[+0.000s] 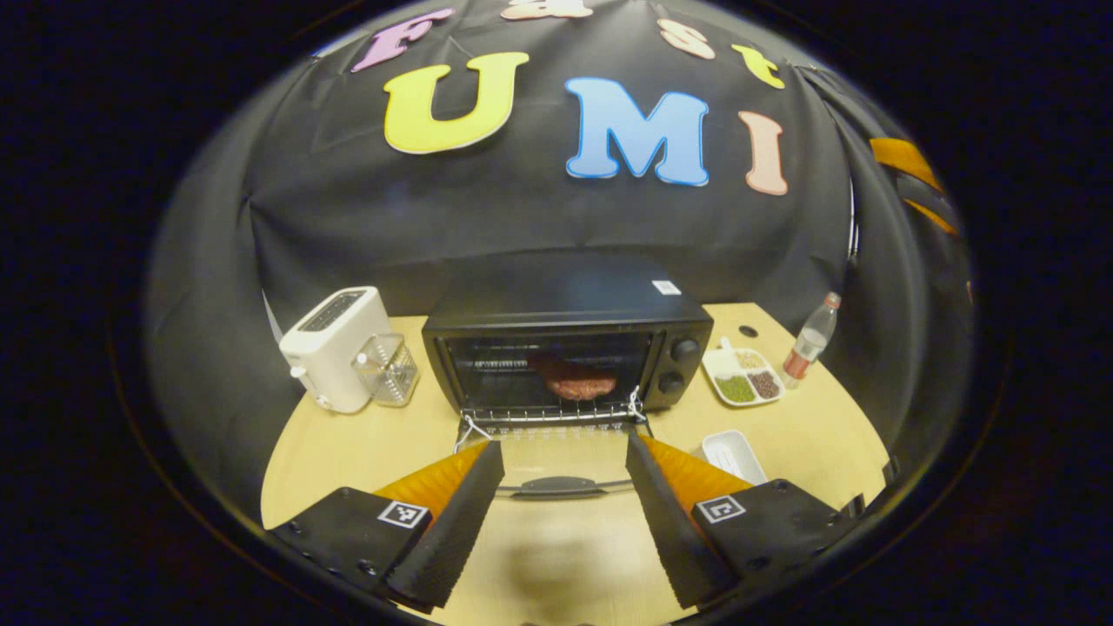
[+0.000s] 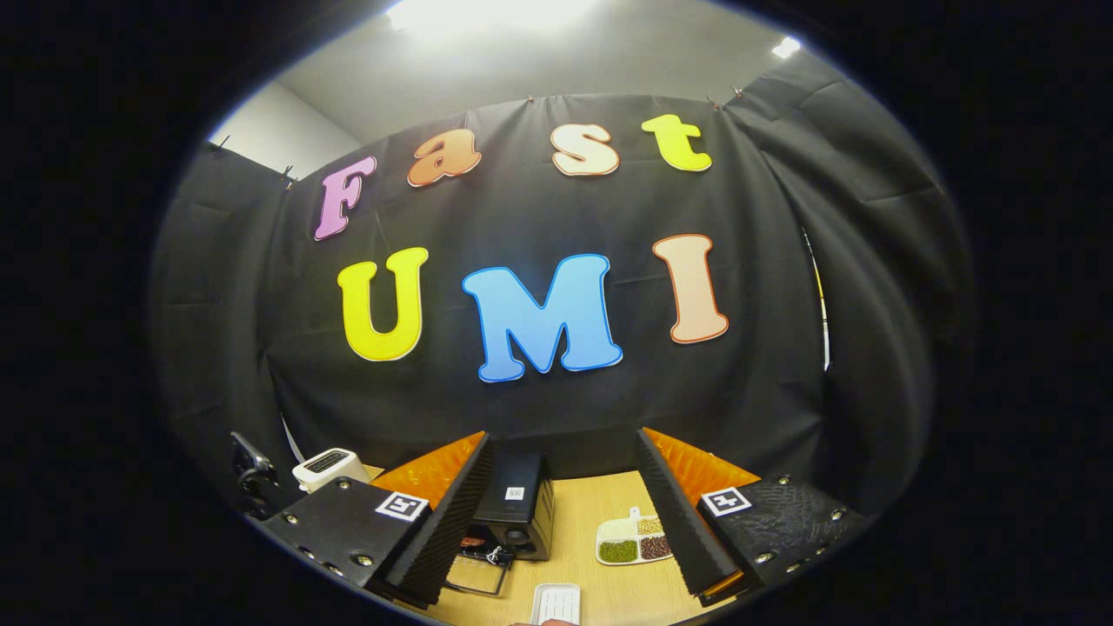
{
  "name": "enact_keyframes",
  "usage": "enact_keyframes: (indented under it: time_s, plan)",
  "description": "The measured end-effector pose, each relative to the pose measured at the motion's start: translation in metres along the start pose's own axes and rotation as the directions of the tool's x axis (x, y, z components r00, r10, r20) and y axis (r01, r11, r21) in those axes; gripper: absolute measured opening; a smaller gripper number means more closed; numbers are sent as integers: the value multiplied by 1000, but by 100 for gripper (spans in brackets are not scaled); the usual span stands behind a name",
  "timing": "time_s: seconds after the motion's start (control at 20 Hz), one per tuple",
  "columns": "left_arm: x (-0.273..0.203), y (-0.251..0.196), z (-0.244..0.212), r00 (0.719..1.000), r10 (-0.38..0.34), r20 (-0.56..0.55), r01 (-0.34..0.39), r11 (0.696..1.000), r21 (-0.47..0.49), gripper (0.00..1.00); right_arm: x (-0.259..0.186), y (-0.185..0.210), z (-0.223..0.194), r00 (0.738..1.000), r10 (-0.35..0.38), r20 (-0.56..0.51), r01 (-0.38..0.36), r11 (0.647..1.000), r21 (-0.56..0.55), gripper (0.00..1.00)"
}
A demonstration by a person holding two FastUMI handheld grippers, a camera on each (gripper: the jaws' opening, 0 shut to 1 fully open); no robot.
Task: Open the electric oven with the left hand, put the food in, and close the electric oven.
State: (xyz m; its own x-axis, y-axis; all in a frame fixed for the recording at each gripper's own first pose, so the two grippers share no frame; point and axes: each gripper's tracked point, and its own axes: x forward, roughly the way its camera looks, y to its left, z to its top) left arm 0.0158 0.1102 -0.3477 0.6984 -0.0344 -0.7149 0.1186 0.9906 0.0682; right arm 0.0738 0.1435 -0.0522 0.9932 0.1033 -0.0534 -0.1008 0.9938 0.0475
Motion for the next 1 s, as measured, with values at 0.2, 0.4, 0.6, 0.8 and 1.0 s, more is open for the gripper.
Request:
enact_keyframes:
  time_s: [0.2, 0.4, 0.6, 0.8, 1.0]
  plan:
    - [21, -7, -47, 989, -20, -144, 17, 1000, -20, 100, 1, -10, -5, 1000, -15, -12, 15, 1000, -5, 98]
    - [38, -6, -84, 955, -16, -295, 9, 1000, -23, 98, 2, -22, -9, 999, -40, -24, 40, 999, 10, 98]
    - [57, -1, -105, 924, -12, -382, 7, 1000, -14, 98, 3, -31, -13, 997, -63, -32, 64, 998, 9, 98]
    - [77, 4, -122, 888, -18, -459, 4, 1000, -31, 96, 2, -37, -18, 996, -82, -42, 82, 997, 4, 98]
    - [97, 10, -133, 862, -22, -506, -11, 998, -62, 96, 4, -40, -18, 994, -100, -44, 100, 995, -2, 98]
